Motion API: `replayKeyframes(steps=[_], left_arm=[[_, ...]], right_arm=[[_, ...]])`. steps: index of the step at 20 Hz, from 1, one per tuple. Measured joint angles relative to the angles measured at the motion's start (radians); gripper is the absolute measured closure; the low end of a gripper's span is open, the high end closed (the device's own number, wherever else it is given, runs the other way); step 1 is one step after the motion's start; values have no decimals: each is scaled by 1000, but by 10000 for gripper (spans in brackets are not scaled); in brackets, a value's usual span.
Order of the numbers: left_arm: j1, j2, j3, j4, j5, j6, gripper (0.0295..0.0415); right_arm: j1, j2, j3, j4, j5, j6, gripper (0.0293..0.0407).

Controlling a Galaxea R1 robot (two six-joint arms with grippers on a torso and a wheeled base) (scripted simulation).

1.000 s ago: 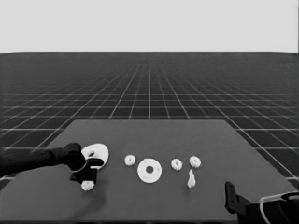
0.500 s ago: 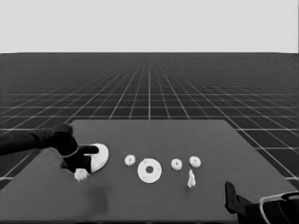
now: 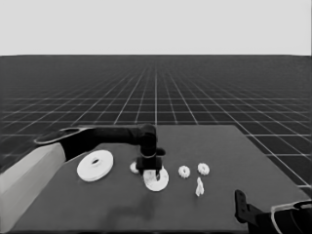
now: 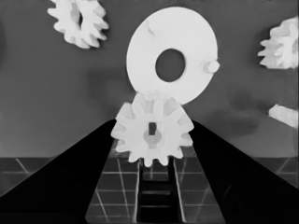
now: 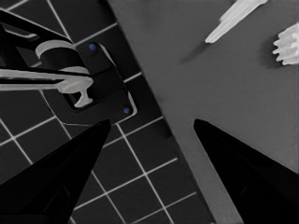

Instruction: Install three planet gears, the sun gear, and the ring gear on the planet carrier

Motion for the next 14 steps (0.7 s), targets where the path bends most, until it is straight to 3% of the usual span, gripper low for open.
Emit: replayKeyframes(steps=[2,3,5,12,14], left_arm=[[0,8,-12,0,-1,4,398],[68,15,-43,72,-7,27,398],[140,24,-88,137,-21,58,398],[170,31,-116,168,-32,77,398],[171,31,-116,169,-32,77,339]], right_arm=[[0,0,0,0,0,0,315],[0,0,0,0,0,0,315],[0,0,0,0,0,0,315],[0,0,0,0,0,0,315],[0,0,0,0,0,0,315]])
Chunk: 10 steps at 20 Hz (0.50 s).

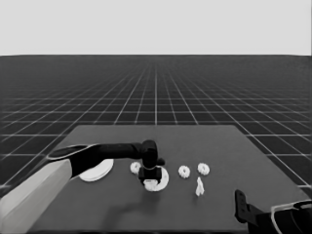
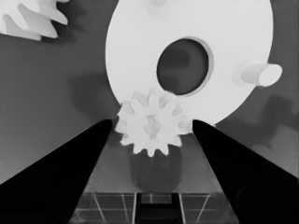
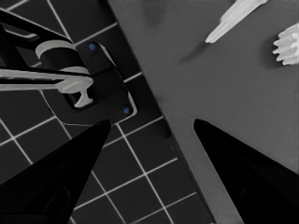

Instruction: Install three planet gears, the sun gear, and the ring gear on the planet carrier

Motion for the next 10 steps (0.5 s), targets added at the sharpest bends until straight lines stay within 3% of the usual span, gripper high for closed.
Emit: replayKeyframes(steps=[2,8,10], left_arm=[[0,0,0,0,0,0,327],[0,0,0,0,0,0,326],[-106,-16,77,-105,28,-55,326]], right_arm=[[0,0,0,0,0,0,315],[0,0,0,0,0,0,315],[0,0,0,0,0,0,315]])
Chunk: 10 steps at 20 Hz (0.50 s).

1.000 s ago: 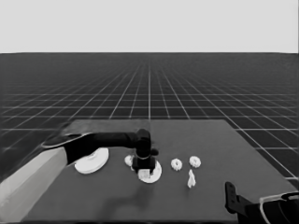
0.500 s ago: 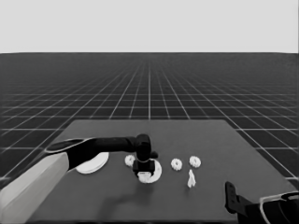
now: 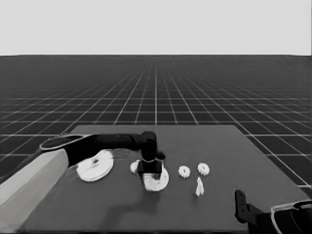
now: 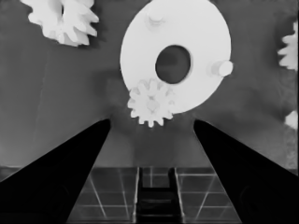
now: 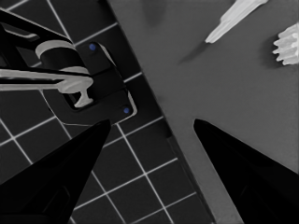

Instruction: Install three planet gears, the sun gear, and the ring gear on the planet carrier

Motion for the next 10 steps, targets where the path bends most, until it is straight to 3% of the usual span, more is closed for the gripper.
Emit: replayKeyframes(steps=[3,8,10], left_arm=[[-53,-2,18,-51,3,-14,326],[-64,-2,20,-63,3,-16,326],[-93,-107,-137,-98,-44,244,326]], right_arm=[[0,0,0,0,0,0,315],[0,0,0,0,0,0,315],[0,0,0,0,0,0,315]])
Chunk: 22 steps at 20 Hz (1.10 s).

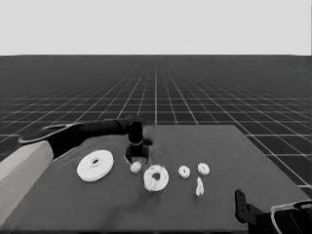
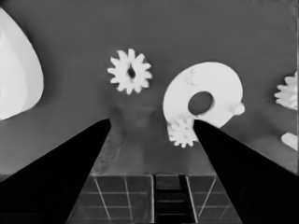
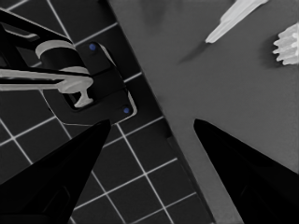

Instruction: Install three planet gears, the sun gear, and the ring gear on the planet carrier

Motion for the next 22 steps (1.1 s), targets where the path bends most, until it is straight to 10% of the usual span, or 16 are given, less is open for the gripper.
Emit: replayKeyframes(steps=[8,11,18,20,22], left_arm=[[-7,-11,-154,-19,-18,162,326],[142,28,-265,105,-98,219,326],[174,45,-312,130,-125,242,326],[174,44,-313,131,-124,243,395],[174,44,-313,131,-124,243,398]], right_arm=[[0,0,0,0,0,0,315],[0,0,0,0,0,0,315],[0,0,0,0,0,0,315],[0,0,0,0,0,0,315],[0,0,0,0,0,0,315]])
